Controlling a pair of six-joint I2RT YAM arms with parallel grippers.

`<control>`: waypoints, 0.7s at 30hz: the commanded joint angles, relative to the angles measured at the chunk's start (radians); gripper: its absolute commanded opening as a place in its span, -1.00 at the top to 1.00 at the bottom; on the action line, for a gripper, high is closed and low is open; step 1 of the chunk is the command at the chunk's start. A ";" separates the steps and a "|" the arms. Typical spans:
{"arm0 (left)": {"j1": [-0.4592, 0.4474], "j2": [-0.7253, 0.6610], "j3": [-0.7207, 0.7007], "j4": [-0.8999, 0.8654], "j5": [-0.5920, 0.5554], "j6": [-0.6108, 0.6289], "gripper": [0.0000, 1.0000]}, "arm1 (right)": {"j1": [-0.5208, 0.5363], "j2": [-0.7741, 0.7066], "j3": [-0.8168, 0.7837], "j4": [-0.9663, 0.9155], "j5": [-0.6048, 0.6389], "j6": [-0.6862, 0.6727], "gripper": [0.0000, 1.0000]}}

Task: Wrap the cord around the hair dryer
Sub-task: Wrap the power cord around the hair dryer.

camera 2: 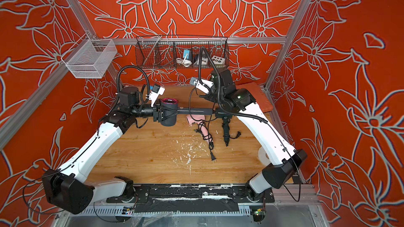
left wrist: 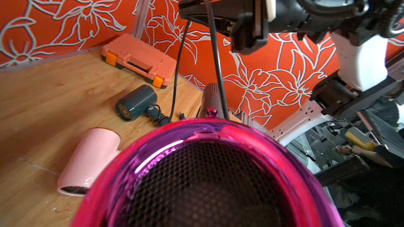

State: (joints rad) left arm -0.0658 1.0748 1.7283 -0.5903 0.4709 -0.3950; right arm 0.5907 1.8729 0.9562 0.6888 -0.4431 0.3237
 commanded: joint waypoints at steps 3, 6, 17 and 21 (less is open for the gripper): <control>-0.005 -0.012 0.037 0.085 0.017 -0.011 1.00 | 0.022 0.046 0.076 -0.014 0.014 -0.011 -0.11; -0.005 -0.010 0.039 0.086 0.018 -0.011 1.00 | 0.029 0.061 0.094 -0.033 0.028 -0.021 0.01; -0.005 -0.012 0.042 0.083 0.002 -0.005 1.00 | 0.034 0.068 0.112 -0.067 0.039 -0.029 1.00; -0.004 -0.006 0.045 0.060 -0.057 0.050 1.00 | 0.035 -0.056 0.052 -0.161 0.080 -0.063 1.00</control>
State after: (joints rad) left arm -0.0658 1.0760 1.7313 -0.5964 0.4526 -0.3855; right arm 0.6182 1.9175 1.0374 0.5911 -0.4038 0.2913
